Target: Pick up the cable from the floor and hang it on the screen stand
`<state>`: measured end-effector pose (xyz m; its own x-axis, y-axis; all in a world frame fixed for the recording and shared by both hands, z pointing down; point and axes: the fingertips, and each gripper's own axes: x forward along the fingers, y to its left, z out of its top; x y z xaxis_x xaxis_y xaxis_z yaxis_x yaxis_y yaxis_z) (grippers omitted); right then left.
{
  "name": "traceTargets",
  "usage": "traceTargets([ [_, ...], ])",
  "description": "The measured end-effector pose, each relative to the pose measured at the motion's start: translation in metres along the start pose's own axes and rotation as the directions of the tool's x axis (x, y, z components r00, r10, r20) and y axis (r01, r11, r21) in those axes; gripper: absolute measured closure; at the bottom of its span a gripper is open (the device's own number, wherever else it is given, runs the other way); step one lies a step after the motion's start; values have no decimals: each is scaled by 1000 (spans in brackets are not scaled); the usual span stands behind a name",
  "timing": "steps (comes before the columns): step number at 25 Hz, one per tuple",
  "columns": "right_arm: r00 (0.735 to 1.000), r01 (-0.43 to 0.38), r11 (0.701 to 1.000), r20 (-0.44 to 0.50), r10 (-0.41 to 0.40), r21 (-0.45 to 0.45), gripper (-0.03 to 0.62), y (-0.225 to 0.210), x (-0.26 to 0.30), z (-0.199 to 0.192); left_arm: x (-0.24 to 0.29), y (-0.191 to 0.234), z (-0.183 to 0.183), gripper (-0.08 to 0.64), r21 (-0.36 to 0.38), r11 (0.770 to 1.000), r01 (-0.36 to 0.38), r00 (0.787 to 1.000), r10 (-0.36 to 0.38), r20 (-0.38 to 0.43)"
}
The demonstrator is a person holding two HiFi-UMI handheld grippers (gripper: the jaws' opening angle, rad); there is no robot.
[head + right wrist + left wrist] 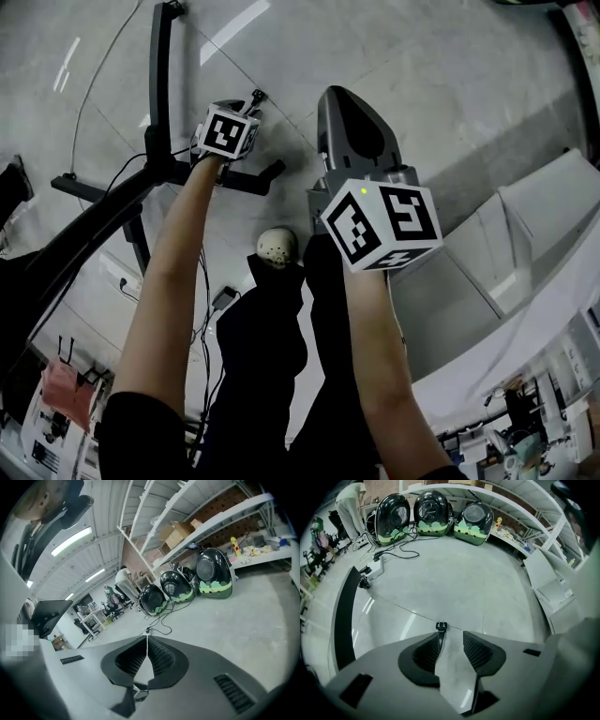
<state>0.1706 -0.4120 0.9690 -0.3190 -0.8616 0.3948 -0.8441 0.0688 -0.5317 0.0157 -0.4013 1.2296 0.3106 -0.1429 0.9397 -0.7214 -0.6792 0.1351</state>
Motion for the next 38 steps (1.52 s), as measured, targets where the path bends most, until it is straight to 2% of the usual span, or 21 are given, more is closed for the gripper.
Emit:
traceTargets([
  [5, 999, -20, 999, -30, 19, -34, 568, 3, 28, -7, 31, 5, -14, 414, -19, 999, -29, 999, 28, -17],
  [9, 998, -69, 996, -3, 69, -50, 568, 11, 39, 6, 65, 3, -27, 414, -53, 999, -10, 999, 8, -36],
  [13, 996, -84, 994, 14, 85, -65, 568, 13, 44, 14, 63, 18, -13, 414, -17, 996, -85, 996, 85, -14],
  [16, 995, -91, 995, 40, 93, -43, 568, 12, 44, 20, 86, 9, -27, 414, -75, 996, -45, 998, 42, -43],
  [20, 992, -109, 992, 52, 112, -58, 568, 12, 42, 24, 96, 13, -35, 416, -105, 990, -90, 994, 83, -69],
  [24, 992, -116, 993, 54, 118, -35, 568, 13, 42, 22, 96, 13, -38, 414, -124, 989, -75, 997, 71, -40],
  [26, 990, -125, 992, 56, 126, -33, 568, 17, 43, 23, 92, 16, -35, 436, -104, 991, -78, 997, 75, -29],
  [27, 990, -127, 991, 58, 129, -31, 568, 18, 44, 24, 90, 16, -31, 487, -84, 993, -84, 996, 82, -24],
  [28, 990, -128, 991, 58, 130, -26, 568, 19, 44, 25, 89, 15, -29, 505, -64, 994, -86, 996, 84, -26],
  [31, 991, -129, 992, 47, 129, -8, 568, 22, 44, 20, 96, 4, -35, 509, -41, 998, -55, 997, 53, -47],
  [35, 992, -116, 993, 49, 116, 7, 568, 19, 41, 20, 90, 2, -26, 509, -52, 997, -49, 999, 48, -23],
  [38, 995, -81, 995, 69, 77, 62, 568, 9, 34, 22, 79, -2, -19, 509, -53, 998, -47, 999, 47, -2],
])
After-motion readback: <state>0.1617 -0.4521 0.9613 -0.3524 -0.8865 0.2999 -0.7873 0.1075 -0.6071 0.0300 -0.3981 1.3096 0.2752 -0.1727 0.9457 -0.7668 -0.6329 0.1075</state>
